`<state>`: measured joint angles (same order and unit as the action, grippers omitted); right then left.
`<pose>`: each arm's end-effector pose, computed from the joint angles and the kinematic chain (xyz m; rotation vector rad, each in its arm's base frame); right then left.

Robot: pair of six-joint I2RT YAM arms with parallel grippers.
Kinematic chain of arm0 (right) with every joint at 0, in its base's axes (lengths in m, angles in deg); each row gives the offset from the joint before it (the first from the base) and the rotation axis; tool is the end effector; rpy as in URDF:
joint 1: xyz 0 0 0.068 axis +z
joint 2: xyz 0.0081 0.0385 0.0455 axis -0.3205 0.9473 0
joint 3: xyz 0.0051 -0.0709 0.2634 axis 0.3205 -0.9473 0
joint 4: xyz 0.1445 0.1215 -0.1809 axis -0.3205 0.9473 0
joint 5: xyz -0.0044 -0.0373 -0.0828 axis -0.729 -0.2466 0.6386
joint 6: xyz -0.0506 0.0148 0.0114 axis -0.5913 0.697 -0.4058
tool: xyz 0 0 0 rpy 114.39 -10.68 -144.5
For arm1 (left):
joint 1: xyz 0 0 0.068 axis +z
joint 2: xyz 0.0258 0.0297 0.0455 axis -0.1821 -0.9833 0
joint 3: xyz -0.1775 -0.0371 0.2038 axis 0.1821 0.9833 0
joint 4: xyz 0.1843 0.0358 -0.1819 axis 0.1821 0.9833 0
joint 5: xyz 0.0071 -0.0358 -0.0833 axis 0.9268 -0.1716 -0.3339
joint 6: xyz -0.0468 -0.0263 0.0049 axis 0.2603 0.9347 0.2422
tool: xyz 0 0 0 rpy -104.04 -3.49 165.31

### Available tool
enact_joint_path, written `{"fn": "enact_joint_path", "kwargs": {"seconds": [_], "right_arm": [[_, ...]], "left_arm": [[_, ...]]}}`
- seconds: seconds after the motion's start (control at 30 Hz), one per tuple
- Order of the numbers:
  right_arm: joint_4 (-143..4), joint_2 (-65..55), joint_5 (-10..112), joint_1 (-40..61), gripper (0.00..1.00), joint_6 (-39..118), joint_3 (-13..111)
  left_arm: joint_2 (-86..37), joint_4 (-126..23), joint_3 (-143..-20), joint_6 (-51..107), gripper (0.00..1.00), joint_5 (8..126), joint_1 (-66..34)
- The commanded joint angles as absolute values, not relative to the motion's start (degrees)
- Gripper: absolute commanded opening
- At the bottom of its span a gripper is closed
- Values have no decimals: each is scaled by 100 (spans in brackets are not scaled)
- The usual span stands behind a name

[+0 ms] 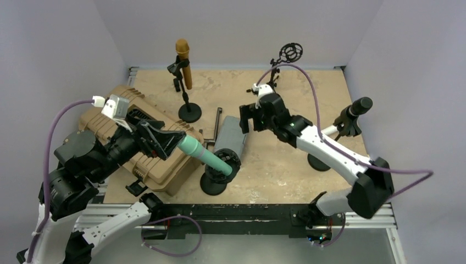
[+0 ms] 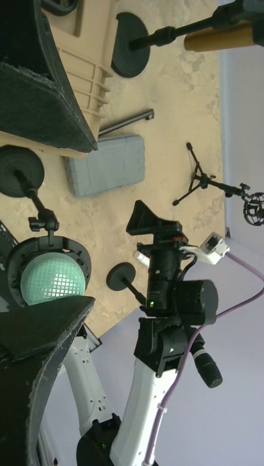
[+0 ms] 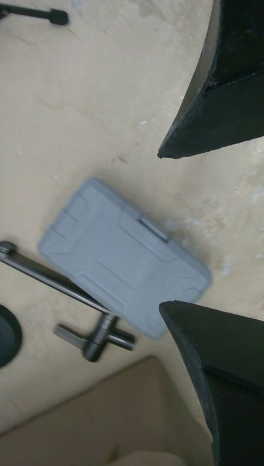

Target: Remove the microphone from the stand

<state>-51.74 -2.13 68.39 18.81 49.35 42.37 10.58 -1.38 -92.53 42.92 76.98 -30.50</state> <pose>0.2701 0.1992 0.3101 -0.2877 2.1465 0.3584 0.0493 -0.0413 0.4849 0.1945 1.7208 -0.8564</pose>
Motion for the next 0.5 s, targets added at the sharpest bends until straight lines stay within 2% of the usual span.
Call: {"fn": "enact_joint_path", "kwargs": {"seconds": [0.0,0.13,0.27,0.47], "right_arm": [[-4976,-1549,6215,1912,98,5193,3363],[-5003,-2471,5592,1915,98,4940,3078],[-4969,-3081,5383,1914,99,4669,3467],[-4782,-2655,4415,2009,98,4381,4579]], "left_arm": [[1383,425,-8926,4886,100,7430,-3035],[1505,481,-8741,5102,100,7301,-3032],[1644,571,-8795,5032,100,7717,-3030],[1121,507,-9554,4488,100,7835,-3031]]}}
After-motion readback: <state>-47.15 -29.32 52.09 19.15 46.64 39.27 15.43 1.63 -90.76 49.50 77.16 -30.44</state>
